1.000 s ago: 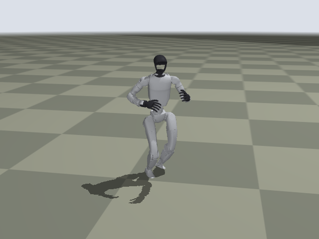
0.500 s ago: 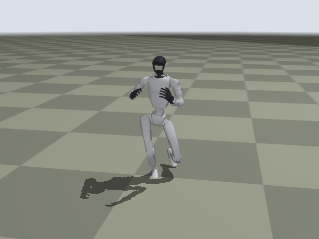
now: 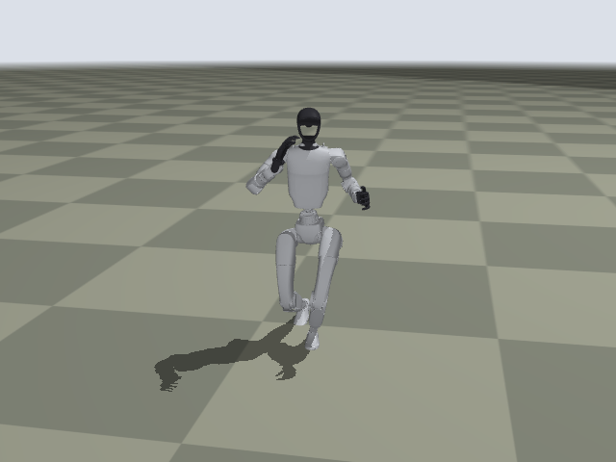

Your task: Dance

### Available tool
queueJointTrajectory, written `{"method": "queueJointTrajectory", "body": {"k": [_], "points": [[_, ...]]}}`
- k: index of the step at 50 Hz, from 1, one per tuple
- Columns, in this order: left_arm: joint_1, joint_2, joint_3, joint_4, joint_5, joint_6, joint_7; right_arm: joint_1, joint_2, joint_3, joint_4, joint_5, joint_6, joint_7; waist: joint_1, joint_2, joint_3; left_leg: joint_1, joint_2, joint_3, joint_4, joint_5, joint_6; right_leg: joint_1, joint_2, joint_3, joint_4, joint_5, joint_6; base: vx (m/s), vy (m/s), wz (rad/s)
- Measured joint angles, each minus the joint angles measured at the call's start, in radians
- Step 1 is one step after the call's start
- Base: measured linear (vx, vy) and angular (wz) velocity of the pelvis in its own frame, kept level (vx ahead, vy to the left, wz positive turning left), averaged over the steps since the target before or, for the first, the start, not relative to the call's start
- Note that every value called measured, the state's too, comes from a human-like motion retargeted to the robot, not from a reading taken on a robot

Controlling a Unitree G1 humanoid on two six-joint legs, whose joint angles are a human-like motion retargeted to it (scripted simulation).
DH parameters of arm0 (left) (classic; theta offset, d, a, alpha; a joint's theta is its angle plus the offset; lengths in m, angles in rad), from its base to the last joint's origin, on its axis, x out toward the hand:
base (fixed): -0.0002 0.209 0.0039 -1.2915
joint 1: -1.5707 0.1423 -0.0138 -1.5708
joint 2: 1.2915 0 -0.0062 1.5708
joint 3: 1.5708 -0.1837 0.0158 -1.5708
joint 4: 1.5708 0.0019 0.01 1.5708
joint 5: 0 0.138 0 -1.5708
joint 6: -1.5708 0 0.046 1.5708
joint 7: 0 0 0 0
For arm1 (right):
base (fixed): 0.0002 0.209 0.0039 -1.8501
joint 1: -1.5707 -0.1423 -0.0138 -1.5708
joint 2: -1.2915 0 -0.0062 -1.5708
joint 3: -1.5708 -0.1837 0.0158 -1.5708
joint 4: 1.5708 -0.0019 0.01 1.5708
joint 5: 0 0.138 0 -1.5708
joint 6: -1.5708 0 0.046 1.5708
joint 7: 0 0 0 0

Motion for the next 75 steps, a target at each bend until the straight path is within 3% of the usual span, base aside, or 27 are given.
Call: {"method": "queueJointTrajectory", "body": {"k": [7, 10, 14, 20, 24, 28, 30, 34, 37, 40, 45, 51, 54, 56, 59, 64, 70, 75], "points": [[-0.247, -0.045, -0.069, -0.044, 0.051, 0.021, 0.074, 0.206, 0.111, 0.034, 0.086, 0.039, -0.004, 0.102, -0.068, -0.042, 0.092, 0.112, -0.144, -0.018, 0.061, -0.121, 0.0, -0.026, -0.191, 0.002, 0.364, 0.166, -0.043, 0.38, 0.13, 0.83], [-0.399, -0.042, -0.127, -0.047, 0.035, 0.027, 0.078, 0.313, 0.134, 0.058, 0.131, 0.067, -0.002, 0.173, -0.141, -0.027, 0.099, 0.154, -0.202, -0.045, 0.055, -0.141, 0.0, -0.11, -0.219, 0.029, 0.465, 0.149, -0.068, 0.41, 0.14, 1.32], [-0.601, -0.015, -0.202, -0.026, -0.019, 0.019, 0.065, 0.46, 0.125, 0.068, 0.162, 0.117, -0.008, 0.267, -0.269, 0.047, 0.086, 0.248, -0.215, -0.107, 0.009, -0.129, -0.024, -0.261, -0.195, 0.031, 0.489, 0.12, -0.092, 0.47, 0.08, 1.48], [-0.814, 0.019, -0.298, 0.041, -0.091, -0.022, 0.044, 0.669, 0.075, 0.013, 0.176, 0.19, -0.017, 0.335, -0.449, 0.211, 0.057, 0.384, -0.088, -0.222, -0.051, 0.001, -0.159, -0.452, 0.003, -0.003, 0.27, 0.211, -0.079, 0.54, -0.1, 1.44], [-0.875, 0.006, -0.363, 0.12, -0.139, -0.05, 0.032, 0.783, 0.054, -0.032, 0.182, 0.231, -0.011, 0.341, -0.519, 0.321, 0.044, 0.418, 0.019, -0.324, -0.016, 0.134, -0.267, -0.484, 0.242, 0.065, -0.012, 0.347, -0.033, 0.54, -0.18, 1.25], [-0.893, -0.014, -0.409, 0.173, -0.206, -0.051, 0.001, 0.865, 0.029, -0.07, 0.167, 0.266, -0.001, 0.341, -0.549, 0.419, 0.058, 0.434, 0.148, -0.408, 0.129, 0.17, -0.332, -0.443, 0.445, 0.125, -0.2, 0.469, -0.004, 0.49, -0.18, 0.97], [-0.883, -0.022, -0.423, 0.181, -0.236, -0.043, -0.016, 0.892, 0.013, -0.085, 0.157, 0.271, 0.003, 0.339, -0.56, 0.44, 0.071, 0.445, 0.205, -0.421, 0.233, 0.146, -0.342, -0.419, 0.487, 0.103, -0.191, 0.452, -0.021, 0.44, -0.18, 0.97], [-0.82, -0.048, -0.437, 0.186, -0.292, -0.013, -0.055, 0.898, -0.03, -0.099, 0.155, 0.235, 0.02, 0.342, -0.553, 0.443, 0.089, 0.456, 0.302, -0.408, 0.448, 0.071, -0.329, -0.386, 0.487, -0.008, -0.076, 0.272, -0.093, 0.41, -0.16, 1.04], [-0.748, -0.076, -0.426, 0.2, -0.338, 0.022, -0.093, 0.829, -0.066, -0.092, 0.17, 0.181, 0.039, 0.347, -0.534, 0.434, 0.115, 0.456, 0.362, -0.391, 0.553, 0.016, -0.287, -0.336, 0.463, -0.075, -0.025, 0.153, -0.141, 0.36, -0.13, 0.96], [-0.637, -0.1, -0.401, 0.211, -0.381, 0.056, -0.136, 0.714, -0.083, -0.061, 0.192, 0.123, 0.059, 0.355, -0.485, 0.421, 0.117, 0.427, 0.396, -0.365, 0.579, -0.041, -0.237, -0.291, 0.44, -0.109, -0.016, 0.103, -0.155, 0.31, -0.06, 0.49], [-0.403, -0.084, -0.351, 0.173, -0.431, 0.107, -0.215, 0.552, -0.073, -0.009, 0.187, 0.098, 0.085, 0.383, -0.368, 0.379, 0.066, 0.362, 0.366, -0.34, 0.431, -0.075, -0.168, -0.214, 0.395, -0.1, -0.08, 0.154, -0.136, 0.25, 0.05, 0.09], [-0.173, -0.015, -0.306, 0.052, -0.484, 0.126, -0.282, 0.467, -0.035, 0.087, 0.176, 0.197, 0.097, 0.458, -0.251, 0.302, -0.007, 0.323, 0.255, -0.321, 0.124, 0.076, -0.156, -0.178, 0.3, -0.045, -0.198, 0.359, -0.114, 0.15, 0.15, 0.13], [-0.125, 0.002, -0.302, -0.002, -0.521, 0.124, -0.284, 0.455, -0.021, 0.145, 0.196, 0.246, 0.098, 0.493, -0.237, 0.255, -0.026, 0.299, 0.176, -0.302, 0.026, 0.198, -0.164, -0.232, 0.225, -0.026, -0.148, 0.464, -0.123, 0.01, 0.19, 0.49], [-0.116, 0.009, -0.302, -0.036, -0.538, 0.121, -0.275, 0.46, -0.015, 0.174, 0.213, 0.273, 0.099, 0.514, -0.247, 0.222, -0.028, 0.281, 0.109, -0.297, -0.004, 0.243, -0.16, -0.284, 0.177, -0.006, -0.062, 0.476, -0.127, -0.07, 0.21, 0.78], [-0.13, 0.008, -0.298, -0.087, -0.566, 0.115, -0.259, 0.483, -0.011, 0.2, 0.238, 0.305, 0.108, 0.54, -0.277, 0.18, -0.018, 0.26, 0.009, -0.3, -0.015, 0.226, -0.136, -0.36, 0.123, 0.036, 0.114, 0.459, -0.137, -0.11, 0.22, 0.88], [-0.183, -0.002, -0.26, -0.137, -0.568, 0.101, -0.223, 0.555, 0.005, 0.193, 0.257, 0.356, 0.127, 0.56, -0.315, 0.127, 0.0, 0.219, -0.121, -0.296, 0.014, 0.091, -0.099, -0.453, 0.05, 0.08, 0.422, 0.406, -0.142, -0.17, 0.21, 0.9], [-0.187, -0.074, -0.182, -0.051, -0.516, 0.084, -0.139, 0.639, 0.066, 0.102, 0.244, 0.326, 0.14, 0.568, -0.27, 0.038, -0.013, 0.091, -0.25, -0.296, 0.072, 0.005, -0.103, -0.421, 0.036, 0.09, 0.617, 0.462, -0.073, -0.27, 0.13, 1.04], [-0.061, -0.117, -0.113, 0.117, -0.372, 0.088, -0.075, 0.604, 0.121, 0.042, 0.217, 0.216, 0.15, 0.532, -0.18, -0.059, -0.021, -0.013, -0.358, -0.311, 0.077, 0.082, -0.102, -0.241, 0.144, 0.088, 0.523, 0.585, 0.061, -0.37, 0.02, 1.3]]}}
